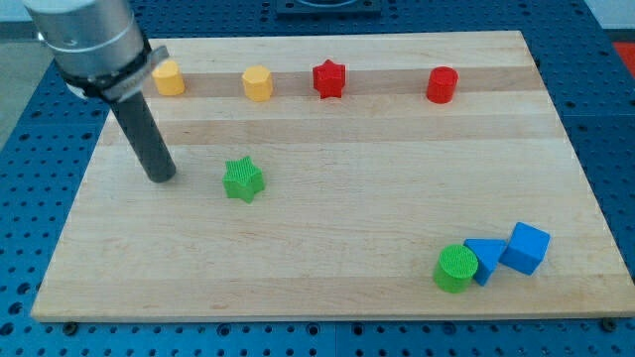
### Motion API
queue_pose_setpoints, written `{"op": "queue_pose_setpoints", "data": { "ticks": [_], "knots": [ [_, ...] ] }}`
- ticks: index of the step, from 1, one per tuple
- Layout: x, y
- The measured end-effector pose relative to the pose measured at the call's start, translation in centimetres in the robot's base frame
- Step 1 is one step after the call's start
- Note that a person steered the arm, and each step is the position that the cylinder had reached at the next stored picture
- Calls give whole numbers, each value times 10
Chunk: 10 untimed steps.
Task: Slide the green star closer to the green circle
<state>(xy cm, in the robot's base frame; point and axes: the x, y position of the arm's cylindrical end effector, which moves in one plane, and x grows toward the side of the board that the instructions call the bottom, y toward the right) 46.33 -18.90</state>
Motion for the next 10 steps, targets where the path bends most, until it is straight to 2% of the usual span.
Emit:
{"op": "queue_pose_setpoints", "data": {
  "ticks": [2,3,5,6,8,10],
  "knots": [
    [0,183],
    [0,221],
    [3,138],
    [23,155],
    [27,260],
    [29,211]
  ]
}}
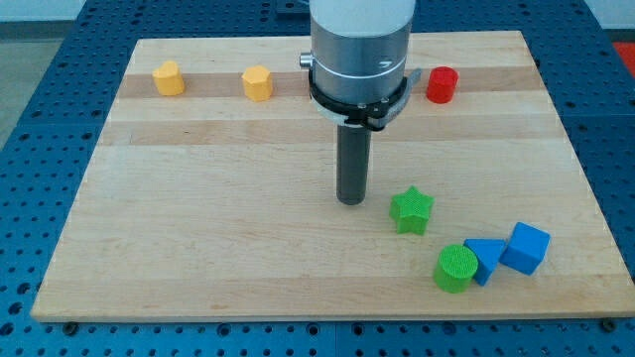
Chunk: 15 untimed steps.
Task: Slide the green star closer to the green circle
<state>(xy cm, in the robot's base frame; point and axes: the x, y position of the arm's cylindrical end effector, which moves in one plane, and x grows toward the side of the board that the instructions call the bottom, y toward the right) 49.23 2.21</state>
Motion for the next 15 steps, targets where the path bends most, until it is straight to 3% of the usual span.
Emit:
{"op": "queue_pose_setpoints", "data": {
  "ticks": [1,2,3,4,5,6,8,13,14,15],
  "knots": [
    [1,32],
    [-4,24],
    [-31,41],
    [-25,85],
    [9,97],
    [28,101],
    [-21,72],
    [29,84],
    [22,83],
    [-25,57]
  ]
}}
